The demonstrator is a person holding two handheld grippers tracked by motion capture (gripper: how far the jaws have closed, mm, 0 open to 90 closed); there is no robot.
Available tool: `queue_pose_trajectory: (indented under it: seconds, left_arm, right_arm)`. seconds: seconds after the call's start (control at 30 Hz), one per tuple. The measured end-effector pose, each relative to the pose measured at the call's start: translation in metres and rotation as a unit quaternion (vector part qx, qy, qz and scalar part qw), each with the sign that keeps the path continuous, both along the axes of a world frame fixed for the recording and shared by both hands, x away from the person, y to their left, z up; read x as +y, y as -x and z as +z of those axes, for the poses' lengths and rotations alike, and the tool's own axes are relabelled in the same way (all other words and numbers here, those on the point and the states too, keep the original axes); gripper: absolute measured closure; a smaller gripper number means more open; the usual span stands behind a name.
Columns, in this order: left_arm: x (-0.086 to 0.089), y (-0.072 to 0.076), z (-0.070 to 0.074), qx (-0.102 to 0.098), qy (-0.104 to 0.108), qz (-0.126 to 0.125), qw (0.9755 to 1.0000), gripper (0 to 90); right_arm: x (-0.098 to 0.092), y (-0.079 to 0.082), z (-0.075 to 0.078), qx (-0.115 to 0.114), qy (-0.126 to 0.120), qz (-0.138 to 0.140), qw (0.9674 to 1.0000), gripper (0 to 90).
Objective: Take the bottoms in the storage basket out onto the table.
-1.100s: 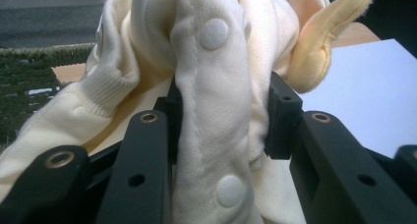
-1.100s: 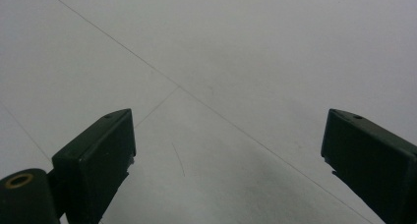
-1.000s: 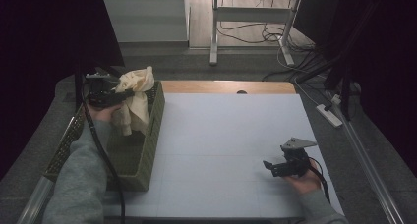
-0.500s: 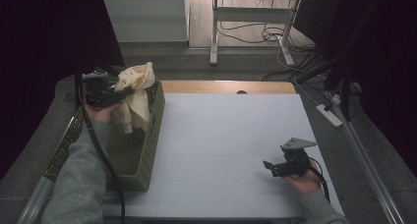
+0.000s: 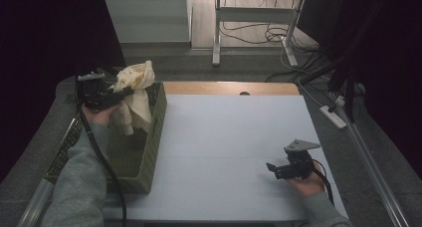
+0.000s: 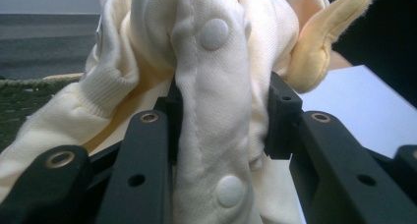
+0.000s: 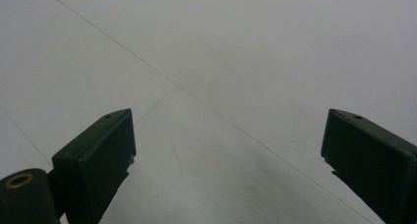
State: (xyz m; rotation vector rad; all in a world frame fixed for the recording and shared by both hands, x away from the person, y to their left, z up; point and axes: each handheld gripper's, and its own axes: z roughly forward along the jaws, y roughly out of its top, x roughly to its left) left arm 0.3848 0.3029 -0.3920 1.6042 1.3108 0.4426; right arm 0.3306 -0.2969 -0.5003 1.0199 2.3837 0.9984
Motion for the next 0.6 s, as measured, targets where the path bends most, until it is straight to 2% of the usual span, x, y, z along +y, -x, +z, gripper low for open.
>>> queue_pose_trajectory:
  seconds: [0.33,0.6]
  left_arm:
    - [-0.003,0.007,0.005,-0.012,-0.003,-0.001,0.9999,62.8]
    - [-0.001,0.011,0.007,-0.021,0.004,0.003,0.9998,62.8]
  right_arm:
    - [0.0,0.0,0.0,0.0,0.0,-0.001,1.0,6.6]
    - [0.0,0.0,0.0,0.0,0.001,-0.001,1.0,6.6]
